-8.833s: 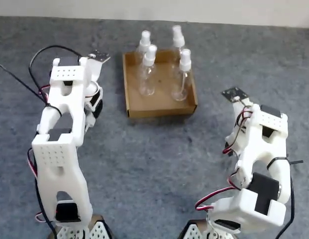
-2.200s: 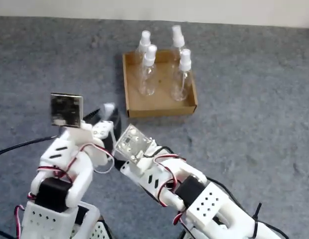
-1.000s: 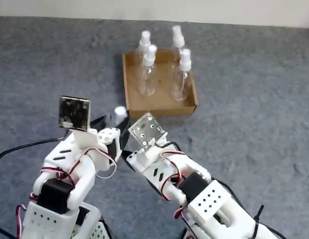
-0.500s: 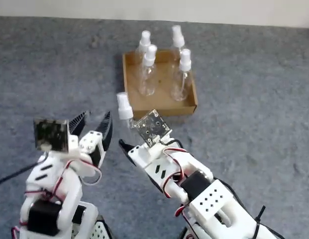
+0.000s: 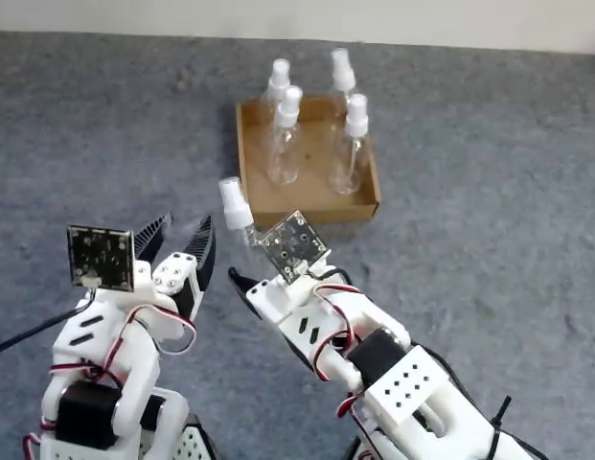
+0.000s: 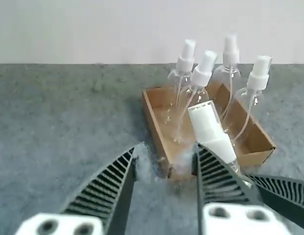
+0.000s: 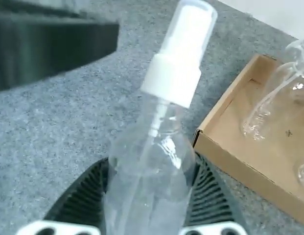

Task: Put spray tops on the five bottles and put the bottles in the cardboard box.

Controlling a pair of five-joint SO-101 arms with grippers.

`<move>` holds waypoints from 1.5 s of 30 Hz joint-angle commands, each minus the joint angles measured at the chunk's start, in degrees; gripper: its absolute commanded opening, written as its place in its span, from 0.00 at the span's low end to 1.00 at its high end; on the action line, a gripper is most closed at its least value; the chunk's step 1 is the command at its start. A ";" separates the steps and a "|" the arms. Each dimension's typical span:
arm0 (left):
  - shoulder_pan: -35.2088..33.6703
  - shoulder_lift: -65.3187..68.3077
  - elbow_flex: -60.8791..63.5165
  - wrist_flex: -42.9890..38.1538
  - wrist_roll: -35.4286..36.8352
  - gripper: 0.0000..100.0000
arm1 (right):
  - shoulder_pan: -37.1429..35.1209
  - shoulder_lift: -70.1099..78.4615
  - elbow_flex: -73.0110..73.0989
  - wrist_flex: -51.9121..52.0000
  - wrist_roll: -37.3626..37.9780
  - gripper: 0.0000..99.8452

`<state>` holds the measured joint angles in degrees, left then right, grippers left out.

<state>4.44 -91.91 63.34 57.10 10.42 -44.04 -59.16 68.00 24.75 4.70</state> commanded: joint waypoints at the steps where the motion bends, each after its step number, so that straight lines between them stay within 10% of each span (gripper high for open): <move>1: -0.66 2.51 -4.62 0.09 -0.18 0.14 | 0.84 -0.57 -0.66 -1.27 -0.35 0.00; 27: -4.00 48.22 -26.15 -12.66 -0.26 0.13 | 0.48 -0.84 1.71 -1.54 -0.26 0.00; 45: 4.62 22.46 -12.53 -1.41 -7.91 0.13 | 0.48 -0.84 1.71 -1.54 -0.26 0.00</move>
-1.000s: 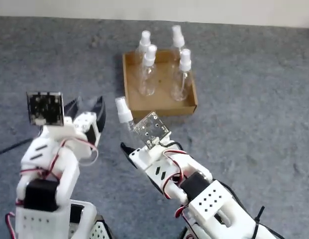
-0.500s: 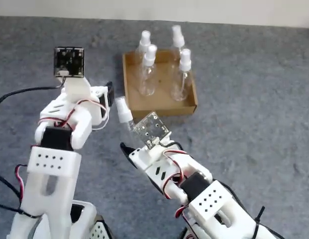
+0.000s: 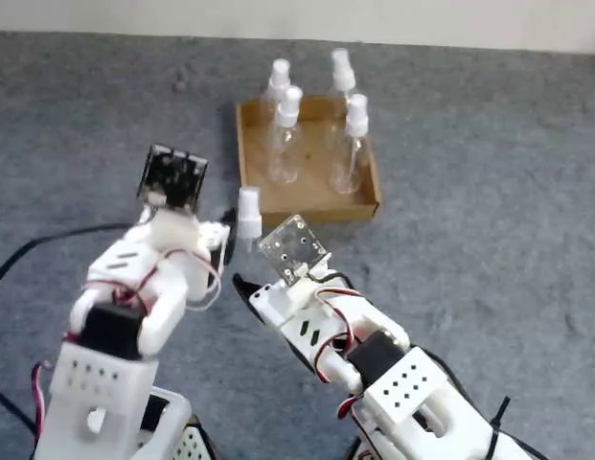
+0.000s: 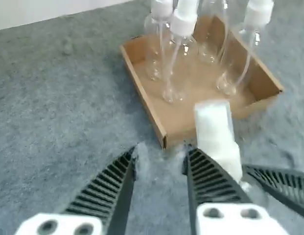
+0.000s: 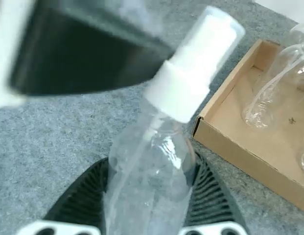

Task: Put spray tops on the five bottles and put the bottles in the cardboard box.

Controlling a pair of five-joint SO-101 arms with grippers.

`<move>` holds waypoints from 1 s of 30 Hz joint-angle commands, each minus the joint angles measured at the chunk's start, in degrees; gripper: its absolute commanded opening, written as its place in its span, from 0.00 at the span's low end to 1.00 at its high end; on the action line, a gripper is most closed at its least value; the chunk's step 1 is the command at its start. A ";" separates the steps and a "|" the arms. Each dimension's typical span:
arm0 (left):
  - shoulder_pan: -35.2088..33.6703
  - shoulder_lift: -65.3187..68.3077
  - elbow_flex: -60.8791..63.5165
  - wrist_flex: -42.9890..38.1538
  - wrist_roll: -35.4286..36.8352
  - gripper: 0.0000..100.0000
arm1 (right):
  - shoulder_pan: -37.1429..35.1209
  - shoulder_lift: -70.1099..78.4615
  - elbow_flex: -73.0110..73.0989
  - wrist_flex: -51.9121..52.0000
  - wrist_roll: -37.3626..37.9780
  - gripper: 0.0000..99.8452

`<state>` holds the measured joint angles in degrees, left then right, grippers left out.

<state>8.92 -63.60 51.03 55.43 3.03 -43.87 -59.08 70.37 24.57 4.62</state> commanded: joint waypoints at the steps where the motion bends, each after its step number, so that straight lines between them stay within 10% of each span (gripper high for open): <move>1: -0.92 -6.73 -1.27 0.18 -0.53 0.13 | 0.31 -0.92 -0.66 -1.36 -0.18 0.00; 16: -1.19 19.47 -21.93 -2.81 -0.18 0.13 | 0.31 -0.92 -0.66 -1.36 -0.35 0.00; 30: -1.01 10.95 -6.99 -2.37 -0.44 0.13 | 0.31 -0.92 -0.66 -1.36 -0.26 0.00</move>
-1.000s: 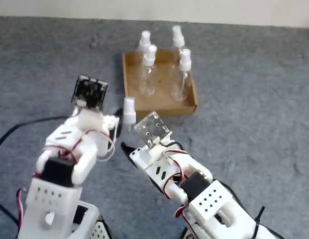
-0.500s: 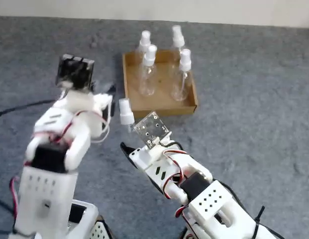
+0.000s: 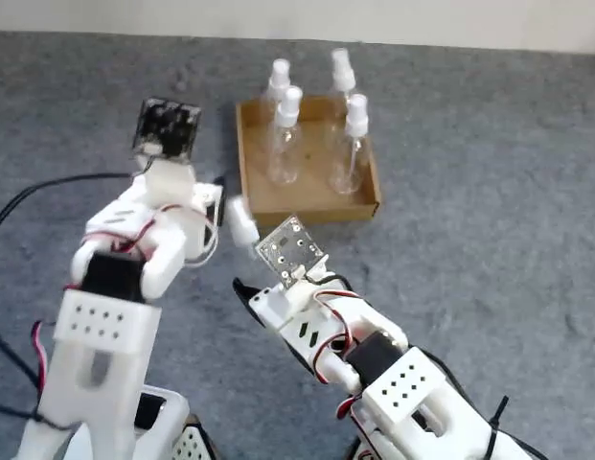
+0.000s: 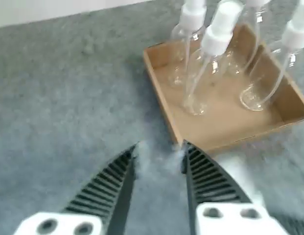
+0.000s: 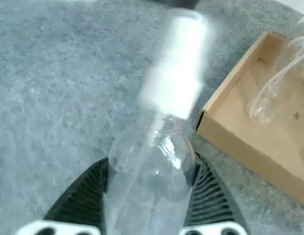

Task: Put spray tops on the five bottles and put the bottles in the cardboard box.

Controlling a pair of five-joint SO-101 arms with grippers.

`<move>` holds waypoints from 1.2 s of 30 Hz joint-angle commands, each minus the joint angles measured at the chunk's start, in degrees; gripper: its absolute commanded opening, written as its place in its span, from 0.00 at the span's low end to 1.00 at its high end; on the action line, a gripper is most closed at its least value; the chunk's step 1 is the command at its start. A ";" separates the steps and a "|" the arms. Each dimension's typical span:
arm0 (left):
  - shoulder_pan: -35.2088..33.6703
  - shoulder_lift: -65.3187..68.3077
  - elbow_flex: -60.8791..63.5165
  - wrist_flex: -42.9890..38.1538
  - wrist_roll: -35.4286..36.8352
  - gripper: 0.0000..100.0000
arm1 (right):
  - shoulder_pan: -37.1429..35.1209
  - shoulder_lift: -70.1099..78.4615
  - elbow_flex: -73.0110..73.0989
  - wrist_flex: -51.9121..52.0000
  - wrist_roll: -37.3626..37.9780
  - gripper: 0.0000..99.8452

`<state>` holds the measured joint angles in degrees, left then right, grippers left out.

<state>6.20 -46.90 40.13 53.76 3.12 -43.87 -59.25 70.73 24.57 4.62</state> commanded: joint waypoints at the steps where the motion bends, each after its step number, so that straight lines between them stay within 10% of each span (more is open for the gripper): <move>1: 1.71 -7.43 5.32 -0.70 -0.53 0.13 | 0.31 -0.75 -1.01 -1.36 -0.26 0.00; 11: 1.19 -16.31 1.63 -1.05 -1.32 0.13 | 0.31 -0.75 -1.01 -1.36 -0.26 0.00; 22: 1.71 4.88 -10.95 -0.88 -1.49 0.13 | 0.31 -0.75 -1.01 -1.36 -0.35 0.00; 36: 8.13 -10.77 9.27 -0.79 -1.58 0.13 | 0.31 -0.75 -1.01 -1.36 -0.35 0.00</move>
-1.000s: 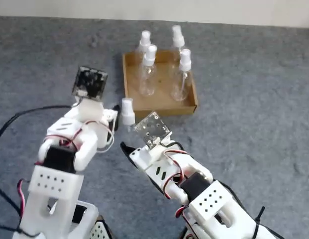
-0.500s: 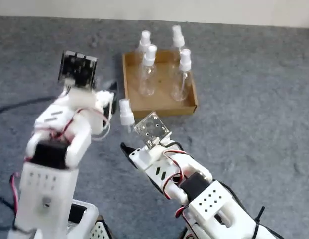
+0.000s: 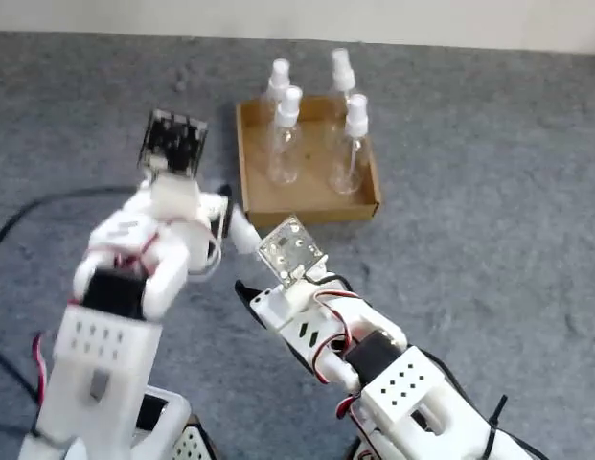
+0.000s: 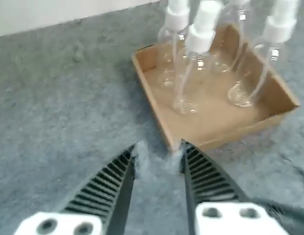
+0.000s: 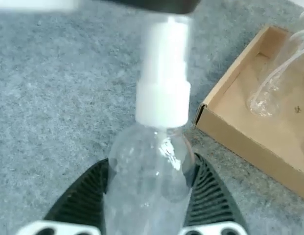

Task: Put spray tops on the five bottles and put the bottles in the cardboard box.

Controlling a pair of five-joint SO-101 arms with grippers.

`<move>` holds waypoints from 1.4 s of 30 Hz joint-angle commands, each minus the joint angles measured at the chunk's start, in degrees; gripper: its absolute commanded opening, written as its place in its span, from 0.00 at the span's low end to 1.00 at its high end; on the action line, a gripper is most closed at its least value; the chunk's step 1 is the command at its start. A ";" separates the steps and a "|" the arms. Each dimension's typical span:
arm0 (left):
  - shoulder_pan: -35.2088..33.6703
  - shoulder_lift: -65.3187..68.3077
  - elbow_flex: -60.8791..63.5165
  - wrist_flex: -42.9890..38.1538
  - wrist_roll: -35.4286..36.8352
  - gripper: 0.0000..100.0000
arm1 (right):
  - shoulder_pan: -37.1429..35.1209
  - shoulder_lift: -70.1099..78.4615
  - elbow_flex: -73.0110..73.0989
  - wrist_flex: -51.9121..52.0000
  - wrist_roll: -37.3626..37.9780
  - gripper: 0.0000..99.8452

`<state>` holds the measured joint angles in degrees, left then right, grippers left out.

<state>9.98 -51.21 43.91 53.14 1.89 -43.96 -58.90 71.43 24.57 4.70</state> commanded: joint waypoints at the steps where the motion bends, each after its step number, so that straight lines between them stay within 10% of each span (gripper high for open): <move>1: 5.05 -8.57 6.90 -0.09 -0.35 0.13 | 0.48 -1.10 -1.71 -1.36 -0.44 0.00; 23: 0.40 -30.37 17.71 3.60 2.64 0.14 | 13.49 8.92 -27.03 6.46 -0.26 0.00; 42: -1.10 -30.20 25.01 -9.67 2.64 0.26 | 6.20 33.36 -64.04 32.75 -3.08 0.00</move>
<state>12.18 -81.36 67.82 47.96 4.18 -35.16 -24.97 12.44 53.58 2.59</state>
